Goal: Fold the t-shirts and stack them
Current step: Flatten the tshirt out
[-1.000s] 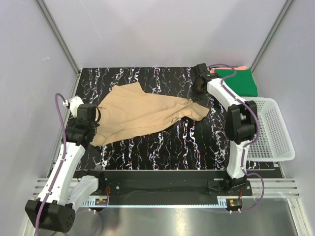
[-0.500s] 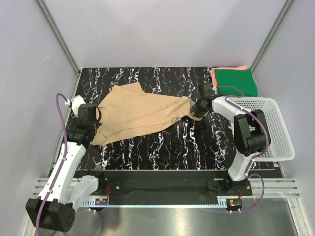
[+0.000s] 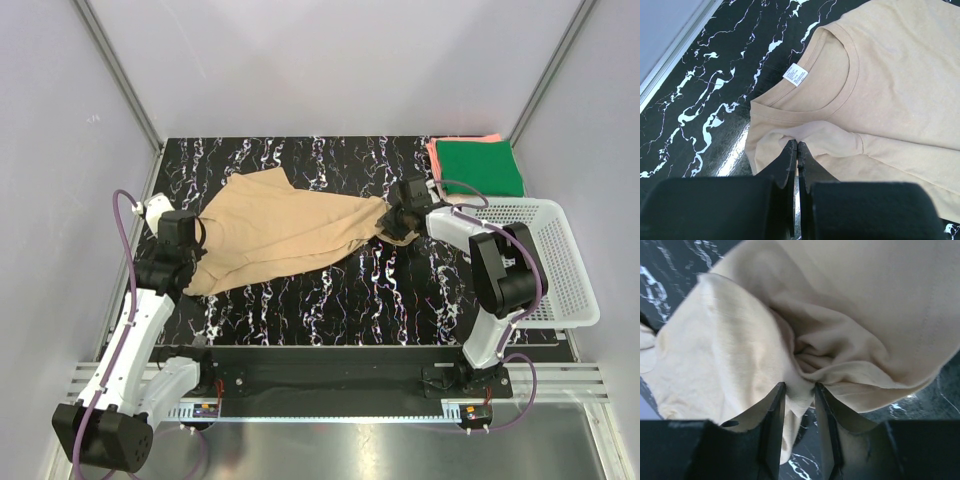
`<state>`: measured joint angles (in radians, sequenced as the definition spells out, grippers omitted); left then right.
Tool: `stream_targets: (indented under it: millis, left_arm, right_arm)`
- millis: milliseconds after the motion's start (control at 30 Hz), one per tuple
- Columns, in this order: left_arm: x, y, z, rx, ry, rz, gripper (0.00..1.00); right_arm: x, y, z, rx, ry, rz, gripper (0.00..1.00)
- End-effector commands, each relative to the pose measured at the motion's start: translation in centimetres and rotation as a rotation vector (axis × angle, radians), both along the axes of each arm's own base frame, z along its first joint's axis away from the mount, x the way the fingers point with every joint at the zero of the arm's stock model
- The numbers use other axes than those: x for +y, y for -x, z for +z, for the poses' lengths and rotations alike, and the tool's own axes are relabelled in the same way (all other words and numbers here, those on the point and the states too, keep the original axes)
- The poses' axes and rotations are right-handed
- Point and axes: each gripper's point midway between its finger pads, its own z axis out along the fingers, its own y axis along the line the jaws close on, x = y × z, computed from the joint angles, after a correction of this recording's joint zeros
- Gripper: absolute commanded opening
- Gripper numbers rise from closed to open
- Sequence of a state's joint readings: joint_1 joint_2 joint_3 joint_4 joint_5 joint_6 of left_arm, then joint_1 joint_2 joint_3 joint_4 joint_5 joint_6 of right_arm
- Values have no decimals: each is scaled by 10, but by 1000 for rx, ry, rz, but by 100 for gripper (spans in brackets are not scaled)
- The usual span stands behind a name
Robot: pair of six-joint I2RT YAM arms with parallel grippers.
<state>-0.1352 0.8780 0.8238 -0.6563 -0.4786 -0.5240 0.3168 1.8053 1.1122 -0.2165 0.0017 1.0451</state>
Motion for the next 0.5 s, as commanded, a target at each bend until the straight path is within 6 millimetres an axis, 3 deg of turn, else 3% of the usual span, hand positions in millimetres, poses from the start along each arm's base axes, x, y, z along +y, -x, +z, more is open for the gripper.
stream_targets:
  millis: [0, 467]
  left_arm:
    - [-1, -7, 10, -54, 11, -8, 0]
    - [-4, -8, 8, -54, 23, -18, 0]
  right_arm:
    - [-4, 0, 9, -39, -2, -57, 37]
    - [-7, 13, 2, -38, 34, -73, 42]
